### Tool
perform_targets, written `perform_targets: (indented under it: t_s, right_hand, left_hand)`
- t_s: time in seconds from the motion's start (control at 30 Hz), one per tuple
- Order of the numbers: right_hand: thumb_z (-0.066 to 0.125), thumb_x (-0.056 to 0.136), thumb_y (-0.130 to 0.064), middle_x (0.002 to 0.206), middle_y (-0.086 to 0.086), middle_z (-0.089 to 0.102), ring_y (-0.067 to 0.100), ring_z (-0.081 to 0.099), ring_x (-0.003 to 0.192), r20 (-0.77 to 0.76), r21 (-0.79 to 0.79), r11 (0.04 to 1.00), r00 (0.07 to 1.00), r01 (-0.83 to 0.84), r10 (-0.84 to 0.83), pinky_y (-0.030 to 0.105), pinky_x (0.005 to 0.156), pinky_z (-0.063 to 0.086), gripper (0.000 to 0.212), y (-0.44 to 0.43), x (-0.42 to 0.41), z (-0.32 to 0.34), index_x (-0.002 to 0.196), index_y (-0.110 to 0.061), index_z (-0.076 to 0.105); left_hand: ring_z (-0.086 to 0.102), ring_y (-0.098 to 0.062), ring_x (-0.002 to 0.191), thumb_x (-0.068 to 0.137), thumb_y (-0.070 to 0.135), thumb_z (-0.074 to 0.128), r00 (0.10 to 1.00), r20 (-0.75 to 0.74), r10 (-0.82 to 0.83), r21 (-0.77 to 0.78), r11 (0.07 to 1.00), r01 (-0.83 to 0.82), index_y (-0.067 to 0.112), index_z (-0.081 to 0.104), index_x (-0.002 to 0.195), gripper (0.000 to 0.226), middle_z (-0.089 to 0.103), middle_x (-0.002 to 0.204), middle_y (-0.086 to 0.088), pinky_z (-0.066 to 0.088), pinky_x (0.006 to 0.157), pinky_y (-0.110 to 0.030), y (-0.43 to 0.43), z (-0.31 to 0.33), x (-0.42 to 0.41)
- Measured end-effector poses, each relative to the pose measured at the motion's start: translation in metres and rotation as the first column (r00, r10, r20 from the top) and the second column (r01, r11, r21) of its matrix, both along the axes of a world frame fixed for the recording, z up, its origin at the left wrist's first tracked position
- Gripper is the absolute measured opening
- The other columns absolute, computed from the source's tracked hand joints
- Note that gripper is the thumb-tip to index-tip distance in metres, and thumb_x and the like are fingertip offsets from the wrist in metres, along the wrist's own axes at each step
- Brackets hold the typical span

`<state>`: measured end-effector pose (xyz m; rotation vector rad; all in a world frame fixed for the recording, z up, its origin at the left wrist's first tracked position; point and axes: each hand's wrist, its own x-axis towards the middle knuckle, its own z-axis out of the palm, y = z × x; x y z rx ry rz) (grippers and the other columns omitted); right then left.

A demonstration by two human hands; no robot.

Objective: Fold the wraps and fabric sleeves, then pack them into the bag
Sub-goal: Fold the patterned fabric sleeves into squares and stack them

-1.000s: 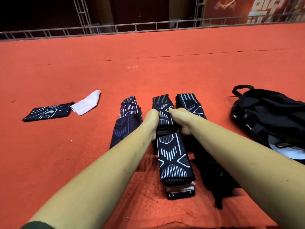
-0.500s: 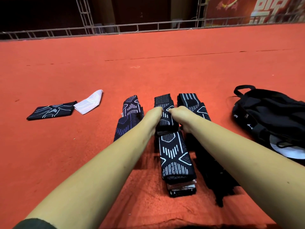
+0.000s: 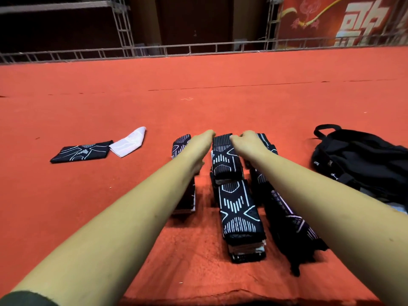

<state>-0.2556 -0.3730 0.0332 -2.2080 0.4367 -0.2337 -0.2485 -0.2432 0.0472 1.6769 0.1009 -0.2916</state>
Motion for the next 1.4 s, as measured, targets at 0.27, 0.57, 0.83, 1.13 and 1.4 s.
perform_targets:
  t_s: [0.27,0.57,0.83,1.13,1.4]
  right_hand:
    - [0.047,0.087,-0.014,0.056,0.008,0.041,0.029,0.041,0.062,0.203,-0.046,0.990,0.969,-0.132,0.139,0.034,0.058,0.033,0.027,0.089,0.035,0.034,0.059,-0.013,0.047]
    - [0.053,0.085,-0.012,0.056,0.004,0.035,0.026,0.037,0.065,0.110,-0.081,0.921,0.915,-0.380,0.387,0.031,0.045,0.025,0.019,0.264,0.103,-0.010,0.066,-0.011,0.048]
    - [0.057,0.086,-0.015,0.105,0.023,0.061,0.040,0.056,0.099,0.037,-0.189,0.920,0.934,-0.343,0.356,0.033,0.070,0.034,0.020,0.347,0.181,-0.112,0.101,-0.001,0.058]
    - [0.058,0.092,-0.026,0.135,0.013,0.047,0.038,0.046,0.123,-0.030,-0.435,0.848,0.946,-0.303,0.322,0.040,0.100,0.039,0.046,0.372,0.260,-0.167,0.134,-0.012,0.047]
    - [0.037,0.094,-0.001,0.123,0.015,0.063,0.035,0.058,0.116,0.027,-0.597,0.789,0.980,-0.144,0.199,0.038,0.094,0.043,0.035,0.373,0.275,-0.156,0.117,-0.005,0.063]
  left_hand:
    - [0.050,-0.018,0.068,0.093,0.011,0.048,0.942,0.314,0.123,0.131,0.977,-0.171,0.019,0.050,0.077,0.018,0.050,0.076,-0.005,0.044,0.066,-0.026,0.131,0.014,0.042]
    - [0.052,-0.020,0.060,0.083,0.017,0.047,0.917,0.225,0.328,0.275,0.882,-0.383,0.019,0.051,0.068,0.015,0.060,0.073,-0.006,0.039,0.059,-0.025,0.322,-0.054,0.082]
    - [0.047,-0.032,0.124,0.089,0.035,0.051,0.958,0.287,-0.025,0.831,0.503,-0.236,0.013,0.059,0.123,0.041,0.055,0.125,-0.012,0.037,0.103,-0.040,0.390,-0.153,0.137]
    - [0.038,-0.027,0.133,0.085,0.057,0.023,0.923,0.355,-0.149,0.920,0.231,-0.317,0.017,0.048,0.135,0.069,0.044,0.142,-0.008,0.026,0.111,-0.045,0.399,-0.212,0.146]
    - [0.043,-0.028,0.121,0.083,0.057,0.019,0.921,0.358,-0.151,0.926,0.188,-0.329,0.017,0.050,0.129,0.069,0.047,0.131,-0.009,0.030,0.104,-0.046,0.396,-0.211,0.147]
